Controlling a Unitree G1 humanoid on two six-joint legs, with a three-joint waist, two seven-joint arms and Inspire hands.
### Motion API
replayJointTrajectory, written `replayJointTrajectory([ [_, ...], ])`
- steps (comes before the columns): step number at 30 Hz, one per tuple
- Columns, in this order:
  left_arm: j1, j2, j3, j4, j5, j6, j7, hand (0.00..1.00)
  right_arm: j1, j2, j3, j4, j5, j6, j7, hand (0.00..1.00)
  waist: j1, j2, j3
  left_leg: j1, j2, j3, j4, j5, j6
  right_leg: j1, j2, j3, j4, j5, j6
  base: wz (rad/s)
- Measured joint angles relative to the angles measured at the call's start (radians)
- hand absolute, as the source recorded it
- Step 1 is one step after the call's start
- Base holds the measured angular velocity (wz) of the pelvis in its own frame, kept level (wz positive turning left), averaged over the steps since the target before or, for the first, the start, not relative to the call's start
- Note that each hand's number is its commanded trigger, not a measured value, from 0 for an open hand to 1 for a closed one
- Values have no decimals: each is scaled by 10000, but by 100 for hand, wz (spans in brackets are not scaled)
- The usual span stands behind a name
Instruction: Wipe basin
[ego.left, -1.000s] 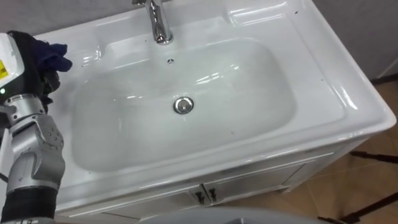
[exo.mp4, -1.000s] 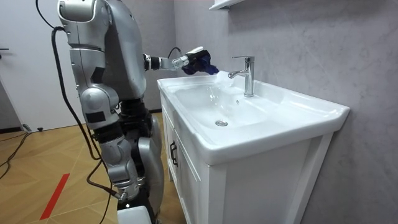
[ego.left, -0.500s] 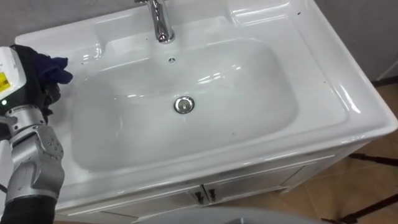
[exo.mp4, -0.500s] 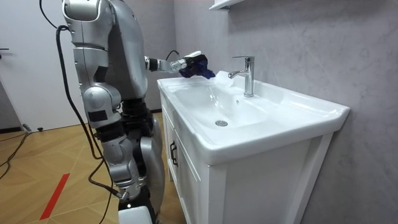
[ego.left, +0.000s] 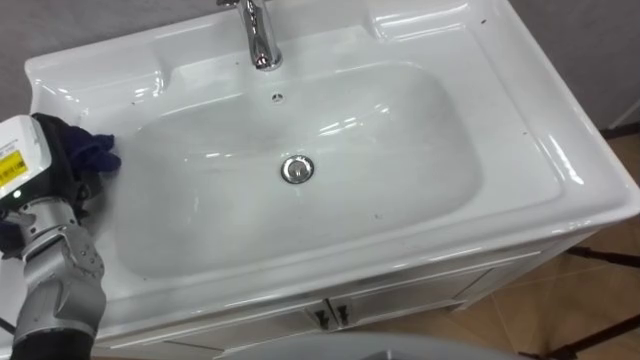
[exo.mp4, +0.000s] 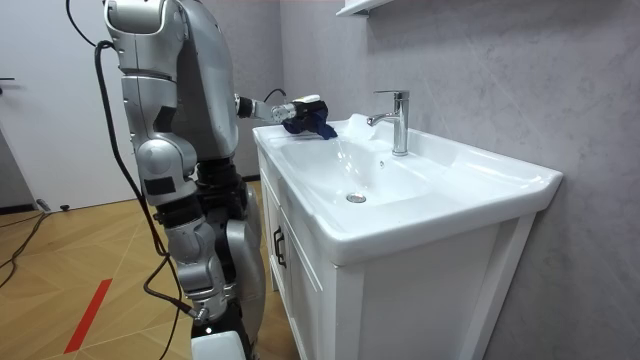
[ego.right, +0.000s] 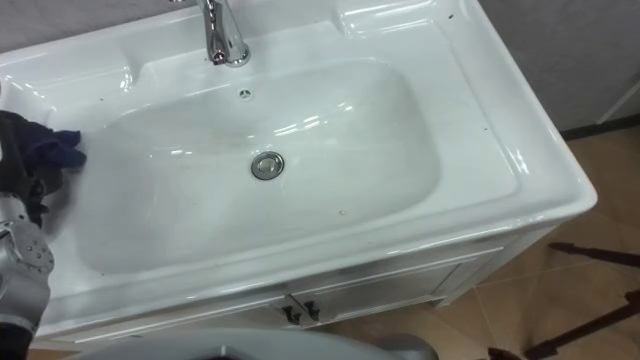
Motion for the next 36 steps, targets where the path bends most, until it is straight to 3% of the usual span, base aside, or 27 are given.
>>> replayJointTrajectory([
  [14,0,0,20,2,3,95,0,0,11,-1,-1,-98,-26,10,-6,0,15,41,-8,7,1,37,-2,0,0,-6,1,11,8,0,0,0],
  [21,-6,7,869,2,39,178,10,0,281,-17,-85,-536,-488,16,-8,0,-15,88,-20,12,0,50,-1,0,0,-1,-8,6,13,0,0,0],
  [30,-6,8,1057,2,39,277,19,1,419,-17,-90,-742,-780,119,5,0,-8,106,-5,16,0,48,9,0,0,-2,-11,-1,37,-2,4,0],
  [31,-5,8,1058,3,39,277,19,67,420,-20,-91,-742,-784,145,6,0,-8,106,-4,16,0,48,8,0,0,-3,-11,0,36,-2,4,0],
  [32,-5,8,1058,3,39,277,19,100,423,-20,-91,-742,-785,149,6,0,-8,106,-4,16,0,48,8,0,0,-2,-11,0,36,-2,4,0],
  [36,-6,8,1057,2,40,277,19,100,423,-20,-91,-772,-834,159,7,0,-7,98,2,14,0,48,8,0,0,-9,-11,0,43,-5,7,0],
])
